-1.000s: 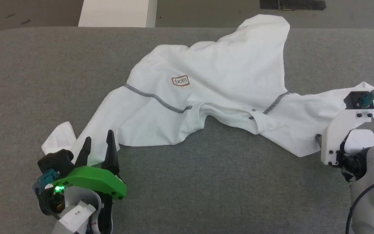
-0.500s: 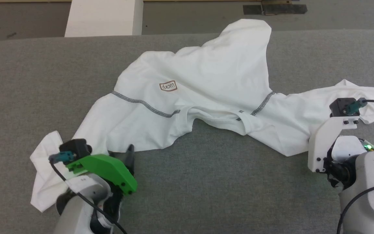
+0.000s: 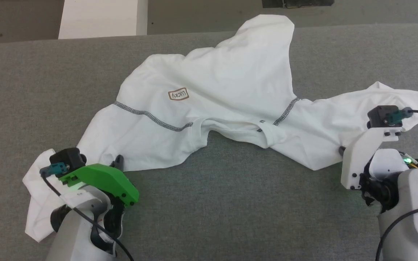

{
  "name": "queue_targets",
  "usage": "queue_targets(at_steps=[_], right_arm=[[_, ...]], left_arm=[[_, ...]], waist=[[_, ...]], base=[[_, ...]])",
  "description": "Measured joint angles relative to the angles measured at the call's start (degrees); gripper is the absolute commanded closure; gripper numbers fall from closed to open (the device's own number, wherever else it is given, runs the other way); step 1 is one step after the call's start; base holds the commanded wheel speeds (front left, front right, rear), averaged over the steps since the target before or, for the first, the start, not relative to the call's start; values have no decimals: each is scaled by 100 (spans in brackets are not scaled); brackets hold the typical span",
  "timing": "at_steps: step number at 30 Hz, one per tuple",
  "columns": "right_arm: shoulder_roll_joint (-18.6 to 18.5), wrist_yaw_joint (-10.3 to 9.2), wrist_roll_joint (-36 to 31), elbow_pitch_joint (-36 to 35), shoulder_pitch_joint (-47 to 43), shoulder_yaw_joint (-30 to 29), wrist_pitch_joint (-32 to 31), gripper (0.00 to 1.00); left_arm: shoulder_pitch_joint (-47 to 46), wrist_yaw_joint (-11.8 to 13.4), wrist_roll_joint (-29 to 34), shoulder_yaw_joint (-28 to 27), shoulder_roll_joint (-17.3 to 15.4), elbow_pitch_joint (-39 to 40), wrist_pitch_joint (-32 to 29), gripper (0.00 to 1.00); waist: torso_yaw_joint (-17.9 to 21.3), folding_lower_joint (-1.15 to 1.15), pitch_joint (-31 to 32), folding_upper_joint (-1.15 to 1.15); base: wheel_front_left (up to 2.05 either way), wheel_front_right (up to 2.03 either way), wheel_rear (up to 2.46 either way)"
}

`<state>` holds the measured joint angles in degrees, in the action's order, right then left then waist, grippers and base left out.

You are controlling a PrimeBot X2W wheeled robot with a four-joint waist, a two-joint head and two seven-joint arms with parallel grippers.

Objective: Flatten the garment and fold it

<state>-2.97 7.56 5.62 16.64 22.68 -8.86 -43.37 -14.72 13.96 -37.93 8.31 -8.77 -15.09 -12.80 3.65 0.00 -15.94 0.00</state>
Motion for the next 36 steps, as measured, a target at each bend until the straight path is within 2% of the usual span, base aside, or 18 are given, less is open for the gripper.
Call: queue_targets(at_steps=[3,6,8,14,19,25,36], right_arm=[[10,0,423,-178,-81,-165,189,100],[2,0,1144,-501,-85,-323,461,100],[13,0,1694,-757,-47,-443,712,100],[9,0,2521,-1333,286,-799,993,100],[4,0,2640,-1749,860,-958,732,100],[-78,0,2661,-2132,1610,-1124,140,100],[-111,0,2392,-2068,2843,-1333,-728,100]], left_arm=[[52,-144,-224,-152,81,127,166,100],[114,-331,-455,-279,167,487,296,100],[97,-450,-605,-433,158,864,394,100],[-419,-545,-761,-670,-47,1774,368,100],[-1209,-531,-700,-742,-431,2100,66,100],[-2094,-480,-590,-788,-791,2204,-174,100],[-3353,-390,-287,-731,-1247,1901,-546,100]], waist=[[-31,0,73,0],[-73,0,183,0],[-99,0,281,0],[-176,0,602,0],[-225,0,865,0],[-242,0,1145,0],[-207,0,1258,0]], base=[[0,0,0],[0,0,0],[0,0,0],[0,0,0],[0,0,0],[0,0,0],[0,0,0]])
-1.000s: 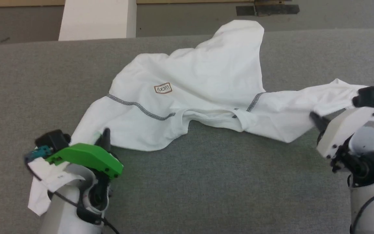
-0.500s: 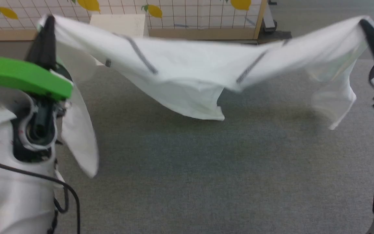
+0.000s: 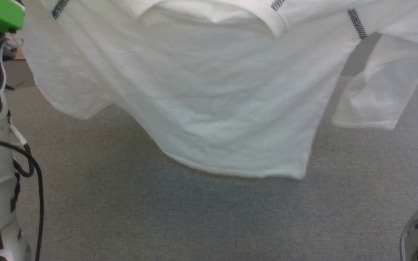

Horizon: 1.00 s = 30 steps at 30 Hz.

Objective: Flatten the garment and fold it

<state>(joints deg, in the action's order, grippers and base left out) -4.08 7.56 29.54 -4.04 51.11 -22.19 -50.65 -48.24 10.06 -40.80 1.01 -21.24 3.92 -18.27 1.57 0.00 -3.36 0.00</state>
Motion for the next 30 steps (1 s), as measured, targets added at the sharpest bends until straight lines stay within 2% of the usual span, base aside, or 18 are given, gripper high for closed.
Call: queue_targets(at_steps=[8,16,23,30], right_arm=[[35,0,-232,465,778,-55,-309,100],[77,0,-876,1076,1855,144,-203,100],[118,0,-1541,1628,2913,109,446,100],[127,0,-1742,2245,3588,78,1177,100]], left_arm=[[-711,27,189,190,-230,-801,-315,100],[-1664,-90,604,455,-703,-1729,-583,100],[-2797,-136,834,470,-812,-2131,-198,100],[-3283,-41,1065,479,-759,-2280,394,100]], waist=[[9,0,-296,0],[48,0,-978,0],[105,2,-1760,0],[148,2,-2478,0]], base=[[0,0,0],[0,0,0],[0,0,0],[0,0,0]])
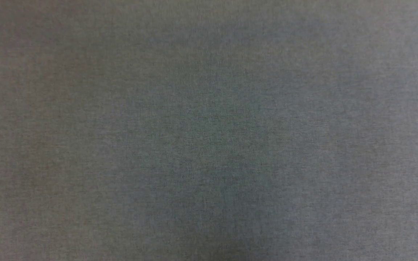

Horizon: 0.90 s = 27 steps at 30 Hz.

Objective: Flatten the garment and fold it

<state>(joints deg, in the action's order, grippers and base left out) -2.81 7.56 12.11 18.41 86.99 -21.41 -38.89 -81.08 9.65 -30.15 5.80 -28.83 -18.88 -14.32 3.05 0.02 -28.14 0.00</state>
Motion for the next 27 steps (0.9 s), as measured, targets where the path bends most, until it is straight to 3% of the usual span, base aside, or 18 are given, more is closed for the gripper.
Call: queue_targets(at_steps=[6,12,16,22,27], right_arm=[[-9,0,36,207,-420,201,94,100],[-120,0,740,-280,-1950,560,112,100],[-181,0,1244,-809,-3135,491,280,100],[-107,0,1719,-1526,-5113,252,677,100],[10,1,1951,-1897,-6699,64,1012,100]], left_arm=[[502,-10,-132,-57,190,-38,238,100],[1733,-254,-474,-137,286,118,423,100],[2591,-466,-776,-305,372,126,755,100],[4364,-500,-1195,-559,879,443,1260,100],[6136,-319,-1506,-714,1345,890,1441,100]], waist=[[-24,0,-285,0],[-68,-1,-66,0],[-124,-1,217,0],[-197,-2,760,0],[-255,-2,1277,0]], base=[[0,0,0],[0,0,0],[0,0,0],[0,0,0],[0,0,0]])
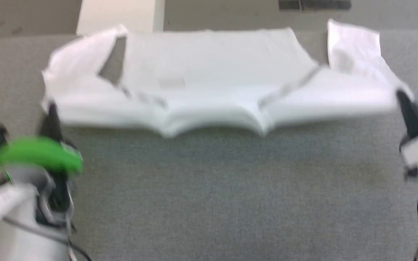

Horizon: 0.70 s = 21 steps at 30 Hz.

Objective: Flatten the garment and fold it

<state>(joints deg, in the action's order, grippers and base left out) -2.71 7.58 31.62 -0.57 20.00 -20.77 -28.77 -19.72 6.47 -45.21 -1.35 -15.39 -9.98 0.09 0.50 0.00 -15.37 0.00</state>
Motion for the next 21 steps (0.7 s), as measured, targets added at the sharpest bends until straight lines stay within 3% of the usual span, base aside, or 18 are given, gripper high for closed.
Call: queue_targets(at_steps=[6,11,17,21], right_arm=[[9,2,508,135,-1788,19,460,100],[18,2,281,21,-2599,60,439,100],[24,4,-257,-542,-3212,-12,-299,100],[20,3,-647,-925,-3378,8,-911,100]], left_arm=[[1733,343,-276,-130,469,301,-5,100],[2483,527,-420,-187,554,365,-250,100],[3134,808,-635,-347,479,787,-704,100],[3440,1113,-412,-154,242,1091,-1059,100]], waist=[[-84,0,636,0],[-140,0,991,0],[-157,0,1289,0],[-104,0,1377,0]], base=[[0,0,0],[0,0,0],[0,0,0],[0,0,0]])
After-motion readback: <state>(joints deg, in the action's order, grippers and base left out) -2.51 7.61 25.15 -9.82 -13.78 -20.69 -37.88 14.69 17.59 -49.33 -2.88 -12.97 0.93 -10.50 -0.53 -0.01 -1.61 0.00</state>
